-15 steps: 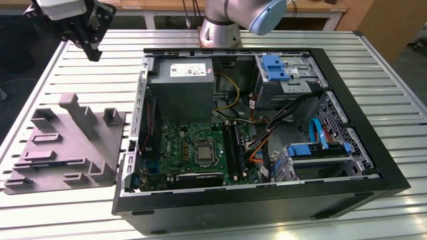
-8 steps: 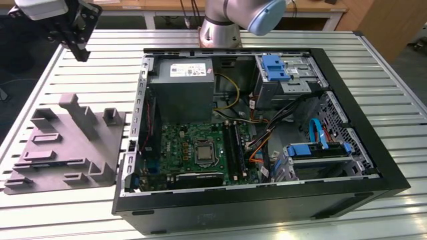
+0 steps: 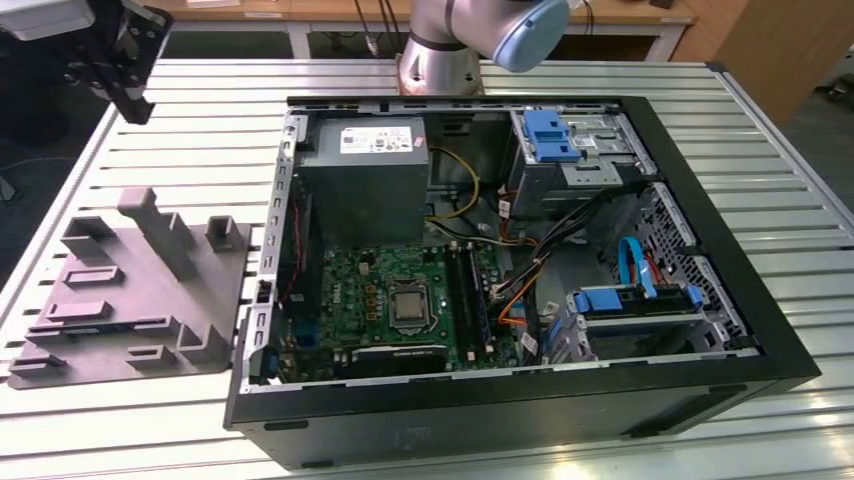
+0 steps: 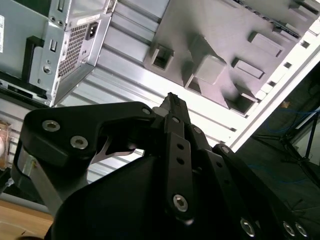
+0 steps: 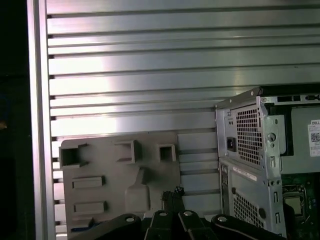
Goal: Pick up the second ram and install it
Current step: 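Reach for the second ram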
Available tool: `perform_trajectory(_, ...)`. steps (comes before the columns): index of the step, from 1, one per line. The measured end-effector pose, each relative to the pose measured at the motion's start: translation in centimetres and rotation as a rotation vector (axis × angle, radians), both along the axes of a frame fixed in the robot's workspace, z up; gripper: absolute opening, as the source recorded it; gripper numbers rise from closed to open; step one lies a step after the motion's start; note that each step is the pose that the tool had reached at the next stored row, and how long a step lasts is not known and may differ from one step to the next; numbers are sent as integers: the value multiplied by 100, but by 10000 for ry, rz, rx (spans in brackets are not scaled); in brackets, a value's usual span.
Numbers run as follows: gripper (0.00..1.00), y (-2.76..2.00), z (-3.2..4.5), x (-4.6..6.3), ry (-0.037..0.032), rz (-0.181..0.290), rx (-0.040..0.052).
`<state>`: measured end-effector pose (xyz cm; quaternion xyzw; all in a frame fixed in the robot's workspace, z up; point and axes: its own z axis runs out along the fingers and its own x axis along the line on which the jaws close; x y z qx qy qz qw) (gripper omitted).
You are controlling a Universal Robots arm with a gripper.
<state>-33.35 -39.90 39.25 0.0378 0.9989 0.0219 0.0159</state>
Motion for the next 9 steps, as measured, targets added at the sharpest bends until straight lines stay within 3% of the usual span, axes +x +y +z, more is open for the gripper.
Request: perform_trajectory(9, 10, 0, -2, -272, -4, 0, -1)
